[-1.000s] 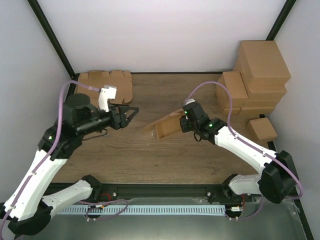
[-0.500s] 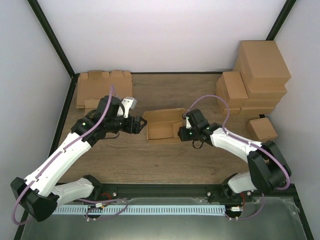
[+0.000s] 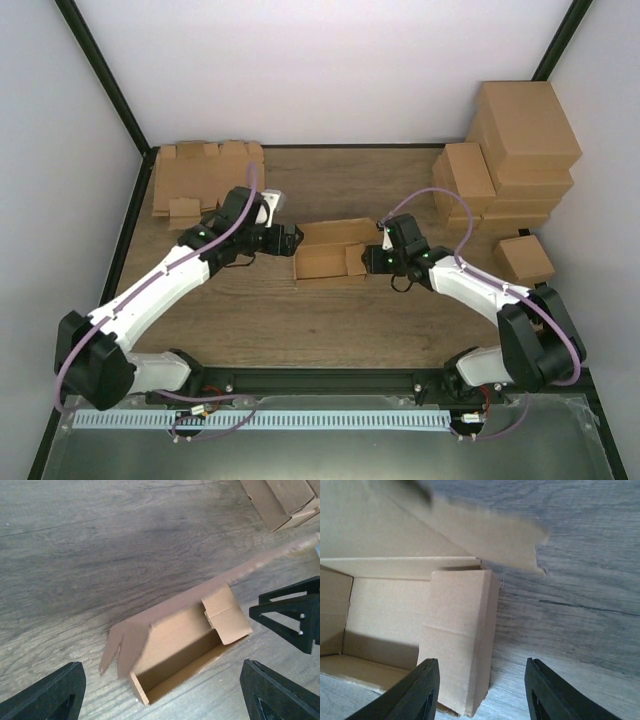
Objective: Fold the paper box
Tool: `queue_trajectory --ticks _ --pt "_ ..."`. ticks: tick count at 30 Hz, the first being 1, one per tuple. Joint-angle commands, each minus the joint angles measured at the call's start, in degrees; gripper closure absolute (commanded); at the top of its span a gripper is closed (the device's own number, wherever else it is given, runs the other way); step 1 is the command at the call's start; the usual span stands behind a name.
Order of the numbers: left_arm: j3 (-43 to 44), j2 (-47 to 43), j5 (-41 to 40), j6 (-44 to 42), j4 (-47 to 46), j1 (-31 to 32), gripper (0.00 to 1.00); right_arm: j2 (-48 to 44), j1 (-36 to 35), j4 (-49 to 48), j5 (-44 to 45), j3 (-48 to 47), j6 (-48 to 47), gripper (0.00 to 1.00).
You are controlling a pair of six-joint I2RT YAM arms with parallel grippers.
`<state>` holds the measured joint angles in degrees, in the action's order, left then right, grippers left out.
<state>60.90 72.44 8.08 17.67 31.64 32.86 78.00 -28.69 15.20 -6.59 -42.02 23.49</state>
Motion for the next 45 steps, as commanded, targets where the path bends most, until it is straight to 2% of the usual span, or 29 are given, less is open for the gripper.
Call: queue_trajectory --ticks 1,6,10,16,21,23,26,31,33,37,40,42,45 --pt "-2.35 2.59 2.25 -0.31 -8.24 -0.34 0.12 0.99 0.39 -3.55 -0.30 0.13 0.62 0.51" --pt "-1.65 8.33 1.15 0.26 -11.28 -1.15 0.14 1.46 0.39 -7.40 -2.10 2.06 0.47 0.52" --pt "-0.88 12.43 5.72 1.55 -13.87 -3.06 0.21 1.82 0.21 -8.50 -0.86 3.06 0.59 0.52" --pt "-0.53 15.80 11.43 2.67 -18.17 -4.38 0.41 0.68 0.04 -11.01 0.12 5.11 1.65 0.52" --pt "0.25 18.61 14.66 2.78 -18.89 -4.89 0.64 -0.48 -0.05 -12.29 3.46 6.39 3.80 0.52" --pt "0.35 18.86 15.53 2.74 -18.83 -5.09 0.68 -2.85 -0.05 -13.87 3.96 8.26 4.77 0.51" --pt "0.43 18.87 16.87 1.77 -18.19 -5.27 0.70 -5.72 0.06 -16.65 2.03 10.43 3.50 0.49" --pt "0.79 18.46 19.04 0.62 -16.36 -5.29 0.73 -3.38 0.03 -12.56 4.84 7.73 1.19 0.52" --pt "0.51 17.75 19.82 0.80 -15.66 -5.29 0.74 -5.94 0.03 -12.84 5.84 8.58 1.97 0.53" --pt "-0.55 15.46 20.26 1.22 -13.83 -5.26 0.75 -16.60 0.04 -16.41 7.08 14.83 3.95 0.47" --pt "-1.37 13.60 20.56 0.99 -12.20 -5.28 0.75 -23.19 0.04 -16.61 8.84 17.43 4.30 0.35" --pt "-1.78 12.53 20.55 0.67 -11.13 -5.31 0.75 -24.37 0.03 -16.28 7.15 17.87 2.30 0.32" --pt "-2.29 10.96 20.82 0.51 -9.94 -5.28 0.75 -20.71 0.03 -13.91 4.67 16.07 0.40 0.36"
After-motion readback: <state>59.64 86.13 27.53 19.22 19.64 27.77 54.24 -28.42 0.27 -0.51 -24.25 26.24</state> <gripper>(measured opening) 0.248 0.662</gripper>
